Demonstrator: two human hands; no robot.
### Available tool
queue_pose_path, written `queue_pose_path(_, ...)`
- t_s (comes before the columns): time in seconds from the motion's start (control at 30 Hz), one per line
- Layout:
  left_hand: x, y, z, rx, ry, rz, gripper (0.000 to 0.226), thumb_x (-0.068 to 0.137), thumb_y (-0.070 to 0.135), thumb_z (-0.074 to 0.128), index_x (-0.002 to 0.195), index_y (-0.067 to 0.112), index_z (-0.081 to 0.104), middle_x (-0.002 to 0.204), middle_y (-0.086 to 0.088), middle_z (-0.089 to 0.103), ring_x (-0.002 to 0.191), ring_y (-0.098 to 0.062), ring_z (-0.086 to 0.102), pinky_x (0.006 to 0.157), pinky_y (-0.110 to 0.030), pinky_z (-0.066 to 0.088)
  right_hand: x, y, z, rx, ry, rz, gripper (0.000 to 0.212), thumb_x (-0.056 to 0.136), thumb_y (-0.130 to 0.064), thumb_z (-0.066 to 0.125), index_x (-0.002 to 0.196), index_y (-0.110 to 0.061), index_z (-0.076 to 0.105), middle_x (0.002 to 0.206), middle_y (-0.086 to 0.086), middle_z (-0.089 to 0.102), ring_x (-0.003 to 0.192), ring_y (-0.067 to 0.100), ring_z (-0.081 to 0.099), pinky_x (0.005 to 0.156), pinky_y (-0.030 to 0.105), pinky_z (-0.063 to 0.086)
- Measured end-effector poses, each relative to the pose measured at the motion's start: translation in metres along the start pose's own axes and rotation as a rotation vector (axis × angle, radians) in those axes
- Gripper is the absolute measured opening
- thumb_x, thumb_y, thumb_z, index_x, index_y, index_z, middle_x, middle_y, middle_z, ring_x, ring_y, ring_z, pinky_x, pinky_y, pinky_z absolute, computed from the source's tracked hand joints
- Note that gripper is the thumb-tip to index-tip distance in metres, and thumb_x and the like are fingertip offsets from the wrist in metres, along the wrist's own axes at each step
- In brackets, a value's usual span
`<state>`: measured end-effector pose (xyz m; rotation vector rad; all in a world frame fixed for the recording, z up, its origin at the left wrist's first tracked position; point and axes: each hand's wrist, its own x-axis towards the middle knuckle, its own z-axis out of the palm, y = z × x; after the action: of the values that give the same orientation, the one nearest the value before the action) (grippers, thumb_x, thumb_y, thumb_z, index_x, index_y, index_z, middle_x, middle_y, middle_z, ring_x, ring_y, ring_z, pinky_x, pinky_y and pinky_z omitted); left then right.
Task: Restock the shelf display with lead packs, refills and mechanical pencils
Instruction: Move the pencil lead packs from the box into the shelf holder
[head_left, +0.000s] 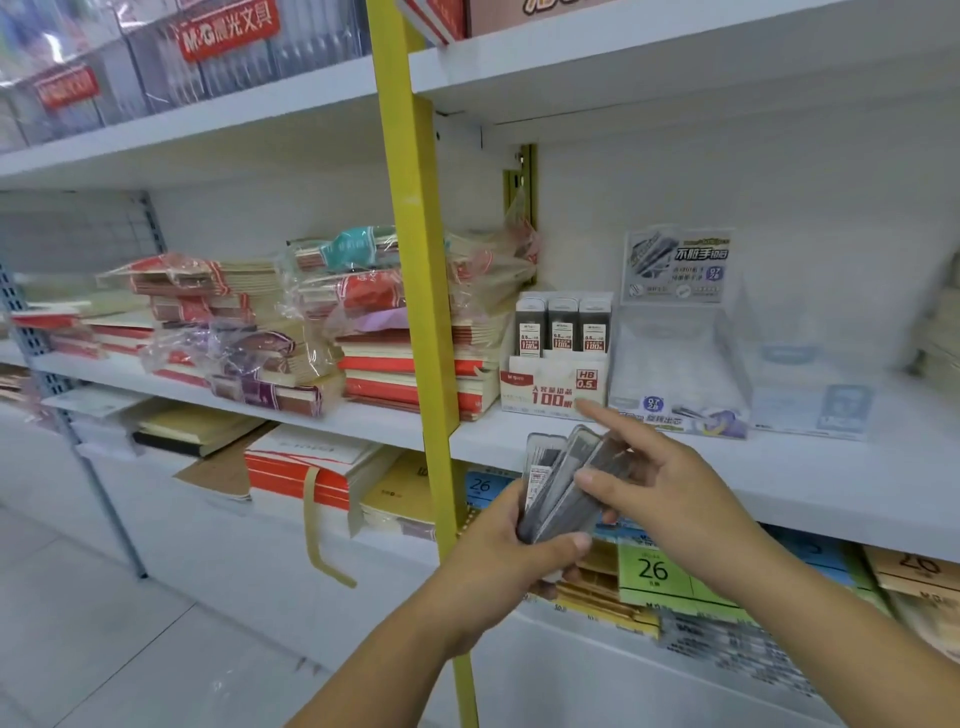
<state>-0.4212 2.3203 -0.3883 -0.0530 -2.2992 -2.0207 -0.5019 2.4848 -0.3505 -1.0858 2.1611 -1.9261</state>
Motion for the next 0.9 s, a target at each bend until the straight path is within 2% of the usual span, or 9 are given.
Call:
queue_pose_path(0.07,0.0,0.002,0.0,-0.041,0.036,0.031,0.031,0.081,0.037,0.075,0.109,0.043,0.062,0.086,0.009,0.071,0.075,-0.009,0.067,0.067,-0.024,0.053,0.002,0.001,-0.001,0.021,0.044,0.03,0.061,0.083,-0.014,0.073,0.126,-0.052,0.053,0.105,-0.01,0.068,0.082,0.009,0.069,0.062,0.023,0.055)
queue_pose_path(0.13,0.0,0.005,-0.001,-0.074,0.089,0.053,0.022,0.082,0.047,0.069,0.103,0.048,0.064,0.083,0.01,0.071,0.072,-0.007,0.065,0.063,-0.023,0.052,0.004,0.001,-0.005,0.014,0.073,0.056,0.051,0.083,-0.015,0.074,0.118,-0.048,0.057,0.113,-0.007,0.067,0.072,0.014,0.07,0.062,0.023,0.055)
queue_pose_path(0.23,-0.001,0.007,-0.005,-0.107,0.152,0.058,0.025,0.082,0.056,0.063,0.106,0.051,0.065,0.087,0.011,0.071,0.07,-0.004,0.064,0.062,-0.023,0.052,0.005,0.002,-0.009,0.004,0.07,0.073,0.038,0.082,-0.018,0.074,0.107,-0.045,0.063,0.116,-0.003,0.066,0.064,0.019,0.071,0.06,0.021,0.055)
queue_pose_path(0.43,-0.007,0.005,-0.018,-0.203,0.178,0.025,0.027,0.081,0.052,0.072,0.108,0.05,0.068,0.106,0.007,0.074,0.08,-0.004,0.068,0.066,-0.023,0.054,0.005,0.0,-0.01,0.012,0.118,0.048,0.037,0.083,-0.015,0.073,0.1,-0.047,0.063,0.11,0.0,0.066,0.063,0.026,0.069,0.063,0.032,0.057)
queue_pose_path(0.57,-0.009,0.001,-0.021,-0.311,0.143,-0.028,0.042,0.073,0.04,0.075,0.115,0.035,0.069,0.11,0.001,0.074,0.09,-0.011,0.072,0.069,-0.027,0.057,0.002,0.0,-0.001,-0.002,0.213,0.003,0.027,0.085,-0.017,0.071,0.09,-0.042,0.063,0.105,-0.005,0.064,0.059,0.022,0.07,0.057,0.025,0.056)
queue_pose_path(0.63,-0.01,0.001,-0.022,-0.331,0.149,-0.026,0.049,0.071,0.037,0.077,0.118,0.03,0.067,0.11,-0.001,0.074,0.087,-0.013,0.072,0.067,-0.028,0.057,0.002,0.001,0.006,-0.015,0.235,-0.037,0.022,0.086,-0.018,0.07,0.084,-0.038,0.064,0.099,-0.007,0.063,0.065,0.015,0.07,0.058,0.02,0.054)
queue_pose_path(0.67,-0.009,0.002,-0.023,-0.331,0.169,-0.017,0.051,0.07,0.037,0.077,0.119,0.029,0.066,0.109,-0.002,0.074,0.085,-0.013,0.072,0.066,-0.028,0.057,0.002,0.002,0.009,-0.066,0.236,-0.068,0.02,0.086,-0.018,0.069,0.083,-0.037,0.065,0.099,-0.01,0.062,0.076,0.009,0.068,0.062,0.015,0.052)
queue_pose_path(0.77,-0.01,0.006,-0.03,-0.335,0.24,0.022,0.051,0.069,0.037,0.077,0.118,0.028,0.066,0.106,-0.003,0.075,0.082,-0.014,0.072,0.062,-0.025,0.056,0.003,0.002,0.011,-0.248,0.157,-0.123,0.02,0.084,-0.021,0.072,0.094,-0.036,0.065,0.109,-0.02,0.053,0.103,-0.007,0.051,0.077,0.006,0.045)
queue_pose_path(0.9,-0.012,0.013,-0.041,-0.308,0.28,0.057,0.048,0.072,0.038,0.073,0.118,0.031,0.063,0.105,-0.001,0.075,0.085,-0.012,0.073,0.062,-0.023,0.055,0.002,0.0,0.009,-0.226,-0.033,-0.08,0.036,0.07,-0.04,0.072,0.105,-0.041,0.066,0.108,-0.03,0.052,0.108,-0.008,0.051,0.084,0.009,0.047)
